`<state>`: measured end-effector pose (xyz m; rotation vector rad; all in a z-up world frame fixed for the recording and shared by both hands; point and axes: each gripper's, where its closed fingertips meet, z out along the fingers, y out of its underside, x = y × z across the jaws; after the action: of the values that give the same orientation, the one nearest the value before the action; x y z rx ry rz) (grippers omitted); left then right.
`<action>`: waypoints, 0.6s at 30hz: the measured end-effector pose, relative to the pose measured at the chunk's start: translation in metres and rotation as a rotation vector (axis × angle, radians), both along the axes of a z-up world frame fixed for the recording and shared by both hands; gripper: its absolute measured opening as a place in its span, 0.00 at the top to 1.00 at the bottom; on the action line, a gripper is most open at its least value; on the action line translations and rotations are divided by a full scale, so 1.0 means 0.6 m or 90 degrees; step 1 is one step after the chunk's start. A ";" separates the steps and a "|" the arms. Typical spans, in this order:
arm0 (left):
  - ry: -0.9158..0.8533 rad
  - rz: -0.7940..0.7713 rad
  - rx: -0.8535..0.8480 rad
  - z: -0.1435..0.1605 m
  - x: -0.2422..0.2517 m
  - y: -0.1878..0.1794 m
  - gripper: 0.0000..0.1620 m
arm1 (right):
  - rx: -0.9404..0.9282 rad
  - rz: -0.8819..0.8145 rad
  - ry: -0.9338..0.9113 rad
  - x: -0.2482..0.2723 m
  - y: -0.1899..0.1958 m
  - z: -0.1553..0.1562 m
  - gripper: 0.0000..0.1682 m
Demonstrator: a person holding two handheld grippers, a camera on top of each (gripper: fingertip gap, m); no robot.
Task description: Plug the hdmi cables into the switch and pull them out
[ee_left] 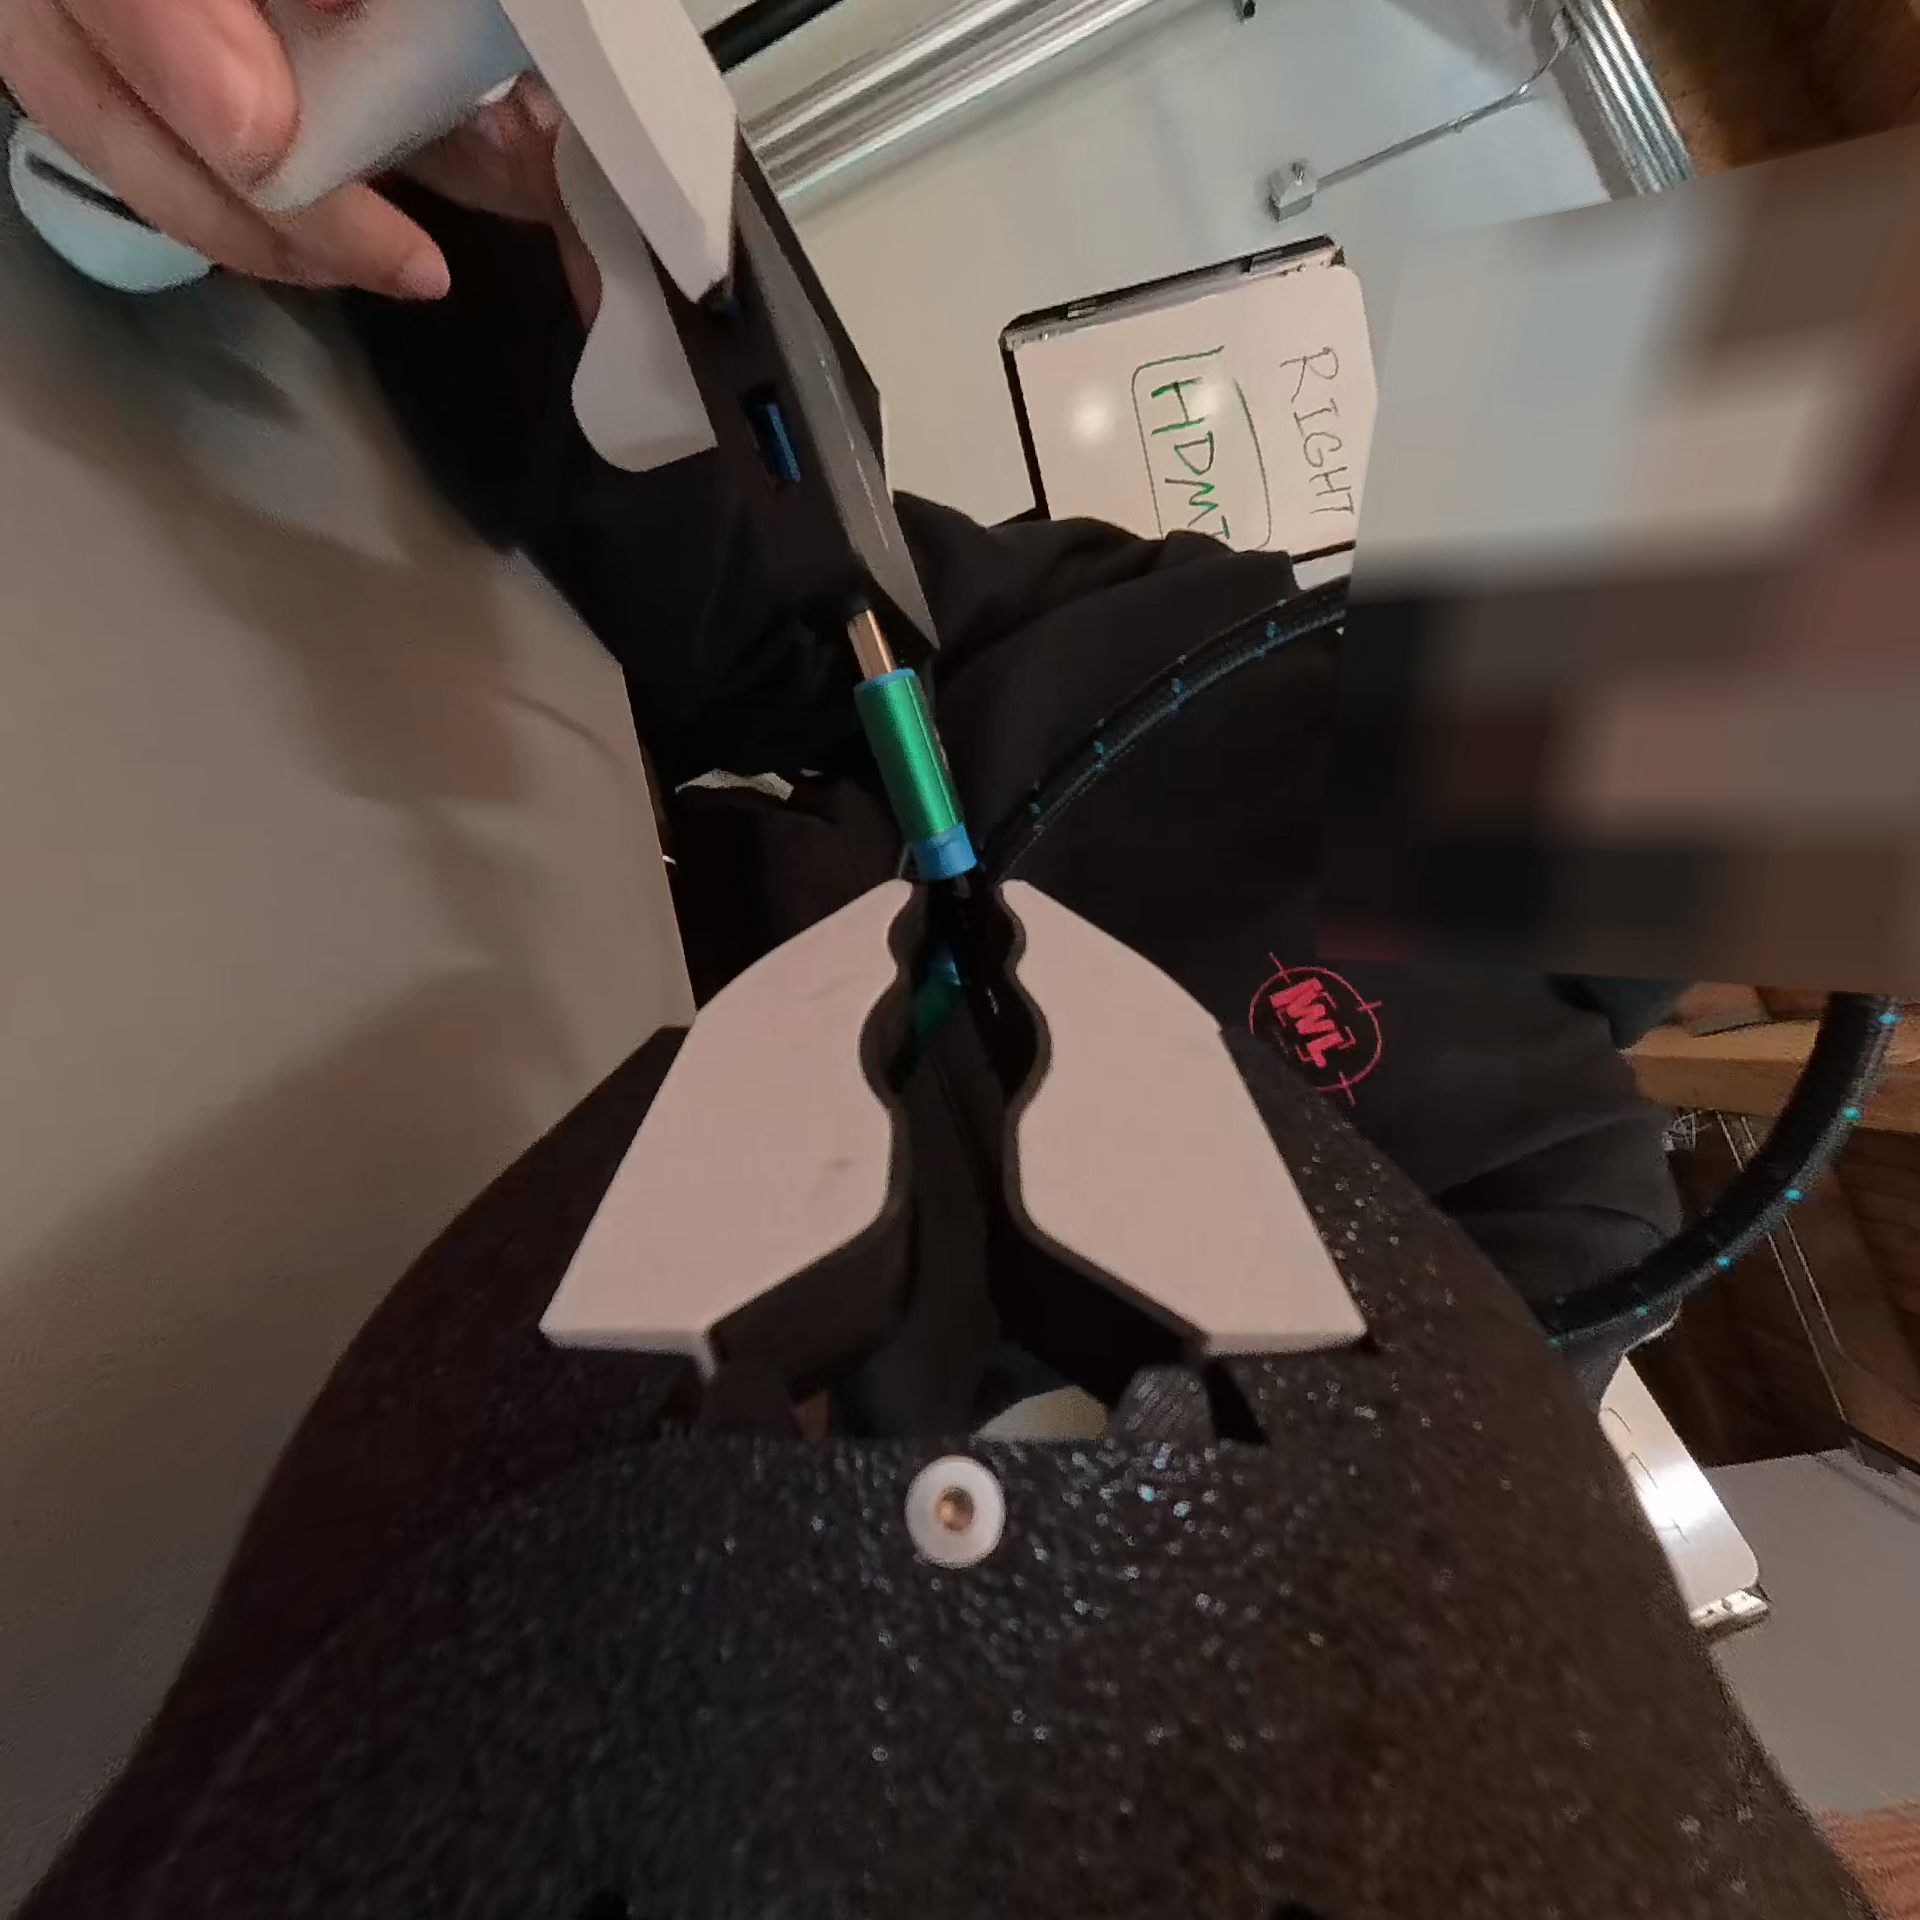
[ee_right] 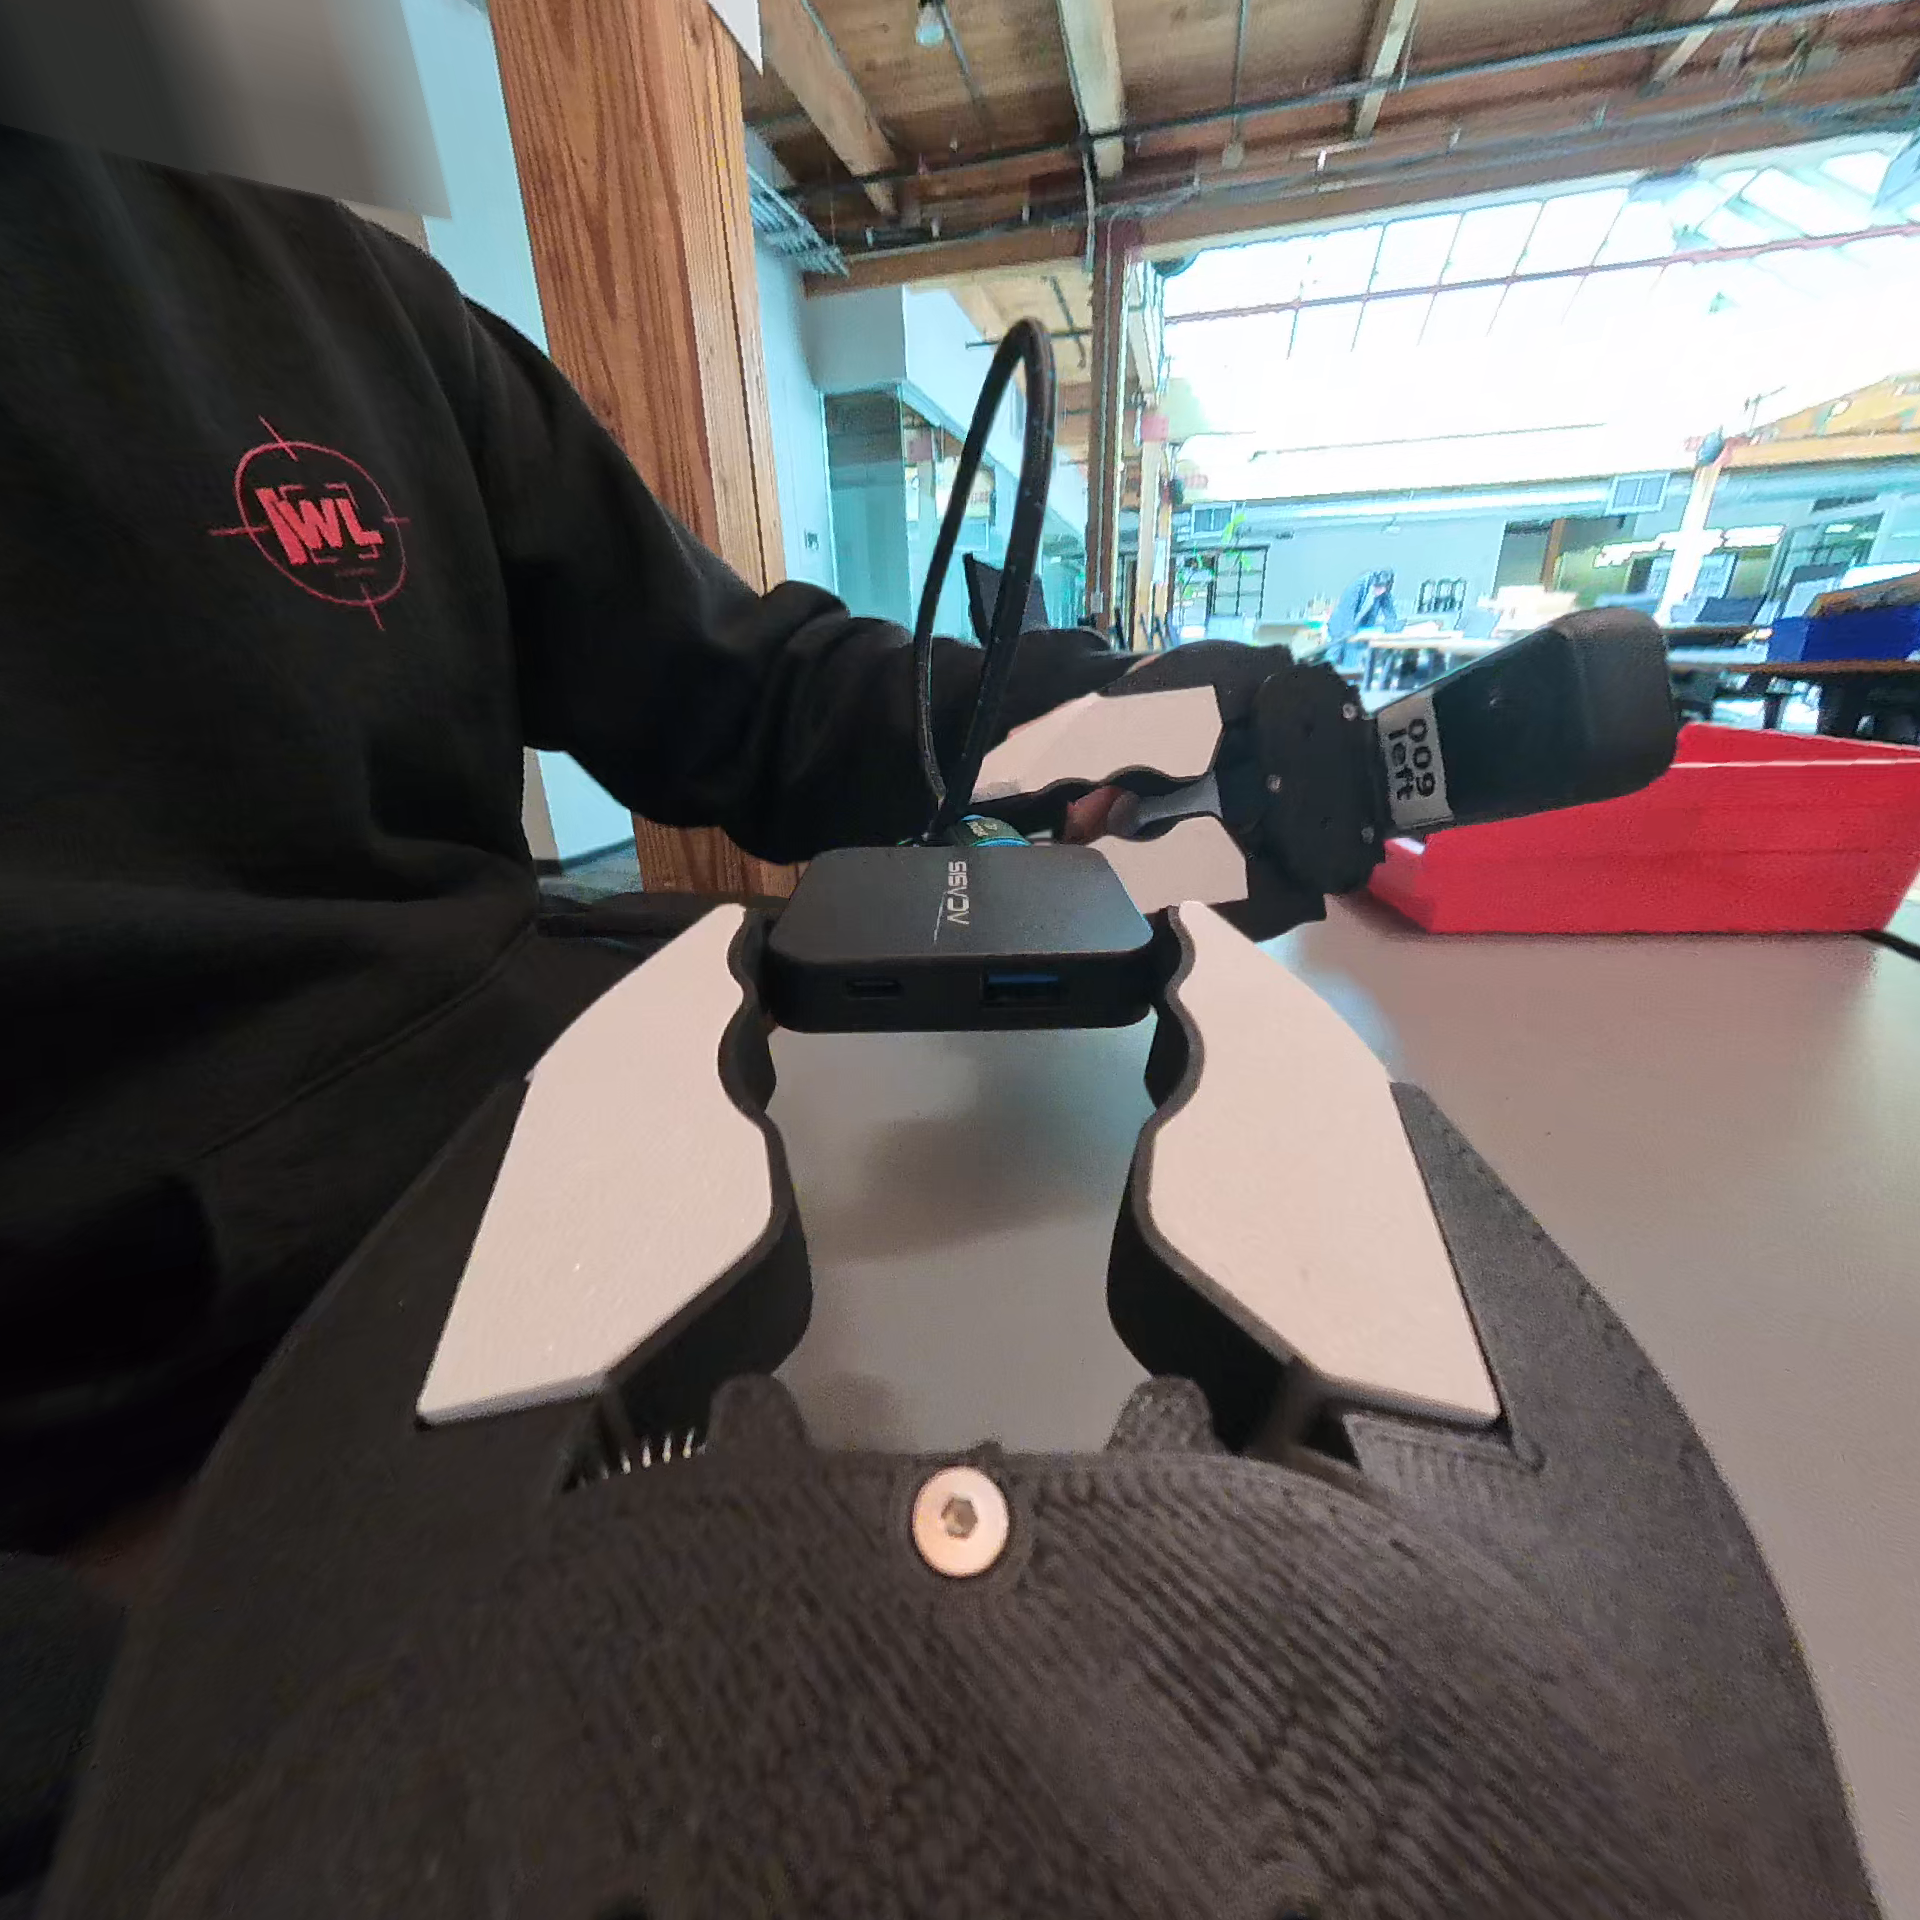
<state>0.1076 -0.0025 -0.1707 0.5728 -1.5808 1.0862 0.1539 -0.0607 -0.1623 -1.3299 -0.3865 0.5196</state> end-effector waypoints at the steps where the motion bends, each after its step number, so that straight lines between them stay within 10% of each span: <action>1: -0.001 -0.004 0.005 -0.002 -0.001 0.002 0.94 | -0.011 0.002 -0.003 -0.002 0.002 -0.001 0.57; 18: -0.007 0.045 0.004 -0.008 0.013 0.006 0.94 | -0.007 -0.073 -0.039 0.019 0.017 0.002 0.57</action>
<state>0.1151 0.0012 -0.1752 0.6318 -1.5833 1.1392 0.1652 -0.0503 -0.1614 -1.3730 -0.3564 0.3868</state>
